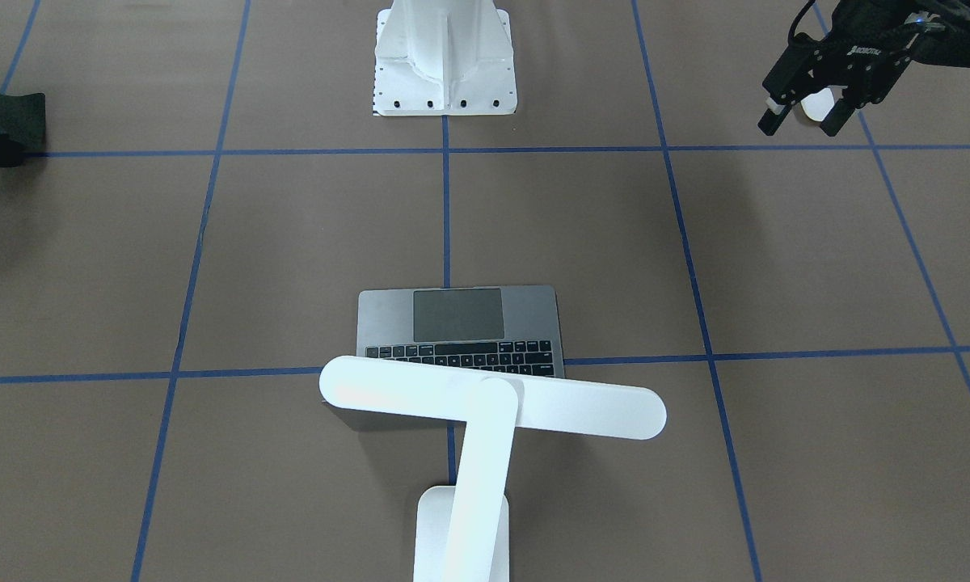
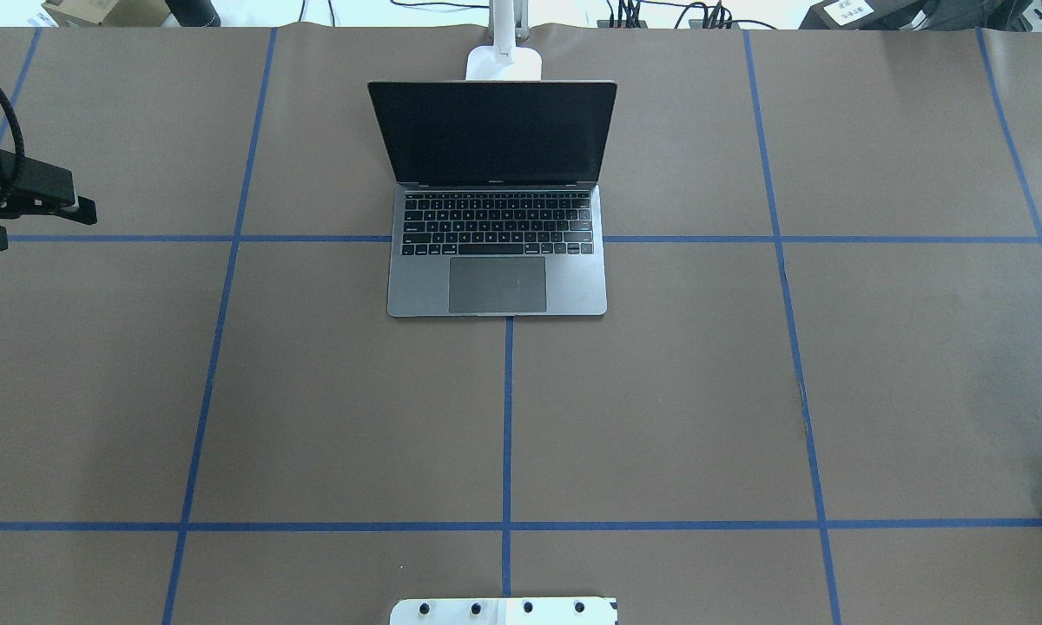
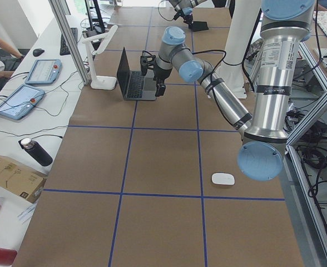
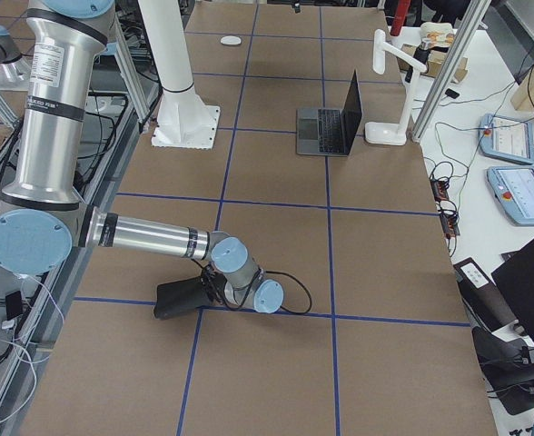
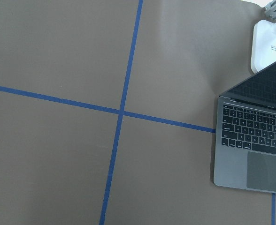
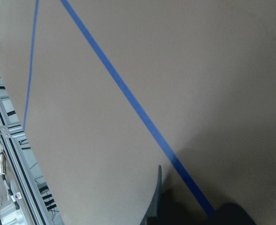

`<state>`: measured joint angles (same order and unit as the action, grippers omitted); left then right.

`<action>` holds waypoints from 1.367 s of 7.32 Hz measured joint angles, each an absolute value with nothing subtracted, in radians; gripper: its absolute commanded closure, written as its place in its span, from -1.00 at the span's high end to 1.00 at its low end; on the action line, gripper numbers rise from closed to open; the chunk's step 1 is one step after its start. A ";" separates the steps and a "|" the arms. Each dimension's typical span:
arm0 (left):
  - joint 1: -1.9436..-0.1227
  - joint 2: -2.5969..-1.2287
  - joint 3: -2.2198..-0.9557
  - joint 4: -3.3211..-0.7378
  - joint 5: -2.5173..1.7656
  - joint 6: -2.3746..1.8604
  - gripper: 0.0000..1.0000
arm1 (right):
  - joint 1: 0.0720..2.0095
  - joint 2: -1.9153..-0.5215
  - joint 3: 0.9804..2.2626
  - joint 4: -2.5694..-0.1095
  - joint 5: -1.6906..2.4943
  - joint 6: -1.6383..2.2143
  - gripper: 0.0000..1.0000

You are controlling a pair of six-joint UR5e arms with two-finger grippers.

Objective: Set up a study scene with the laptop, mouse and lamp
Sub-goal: 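Carry the black mouse pad in the right gripper toward the laptop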

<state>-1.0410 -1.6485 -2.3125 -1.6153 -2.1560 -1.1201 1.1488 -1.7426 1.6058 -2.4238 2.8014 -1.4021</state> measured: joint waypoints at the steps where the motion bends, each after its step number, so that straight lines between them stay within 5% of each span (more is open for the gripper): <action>1: -1.040 -1.649 -2.303 -1.616 -2.157 -1.122 0.99 | 1.164 -1.691 1.657 -2.546 2.809 -1.401 -1.00; 5: -1.034 -1.656 -2.261 -1.620 -2.164 -1.138 0.99 | 1.199 -1.388 1.602 -2.767 2.879 -1.273 -1.00; 10: -1.032 -1.670 -2.237 -1.624 -2.166 -1.144 0.99 | 1.183 -1.232 1.575 -2.765 3.007 -0.928 -1.00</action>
<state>-1.0324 -1.6696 -2.2366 -1.6243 -2.1659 -1.1443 1.1828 -1.2318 1.5753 -2.7648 3.0068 -0.9280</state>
